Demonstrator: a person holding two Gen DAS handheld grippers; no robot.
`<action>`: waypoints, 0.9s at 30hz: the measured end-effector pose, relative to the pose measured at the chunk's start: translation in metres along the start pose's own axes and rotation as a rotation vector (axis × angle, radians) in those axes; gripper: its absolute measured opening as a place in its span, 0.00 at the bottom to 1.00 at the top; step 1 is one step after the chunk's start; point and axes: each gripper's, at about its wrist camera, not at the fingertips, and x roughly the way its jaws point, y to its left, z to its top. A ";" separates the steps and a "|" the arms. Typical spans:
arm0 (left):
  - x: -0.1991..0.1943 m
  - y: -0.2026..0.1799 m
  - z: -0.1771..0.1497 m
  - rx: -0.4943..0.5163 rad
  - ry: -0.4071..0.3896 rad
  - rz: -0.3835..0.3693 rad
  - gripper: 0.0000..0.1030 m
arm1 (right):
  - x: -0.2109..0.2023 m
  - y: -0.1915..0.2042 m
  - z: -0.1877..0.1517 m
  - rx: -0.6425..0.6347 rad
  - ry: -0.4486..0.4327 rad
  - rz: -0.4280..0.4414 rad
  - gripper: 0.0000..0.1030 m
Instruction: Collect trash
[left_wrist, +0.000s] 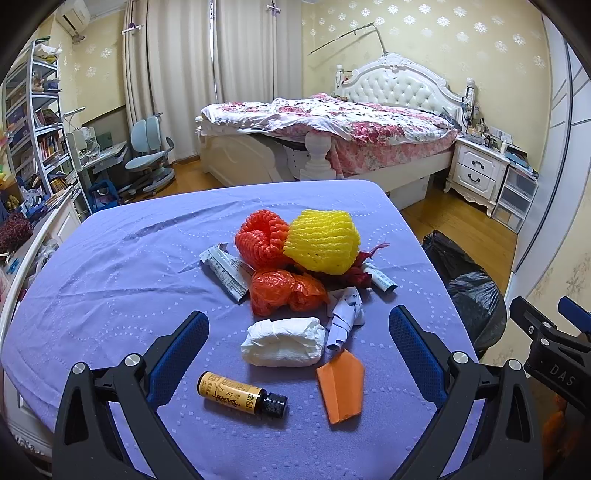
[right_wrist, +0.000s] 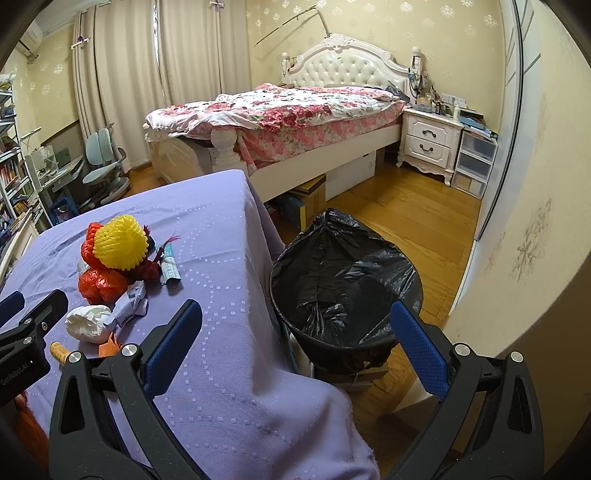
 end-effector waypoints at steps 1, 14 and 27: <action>0.000 -0.001 -0.001 0.000 0.001 0.000 0.94 | 0.000 0.000 0.000 0.000 0.001 0.000 0.97; 0.002 -0.002 -0.001 0.002 0.003 0.000 0.94 | 0.005 -0.004 -0.020 -0.011 0.013 -0.006 0.89; 0.001 0.024 -0.029 -0.021 0.073 0.045 0.67 | 0.001 -0.001 -0.024 -0.011 0.051 0.017 0.67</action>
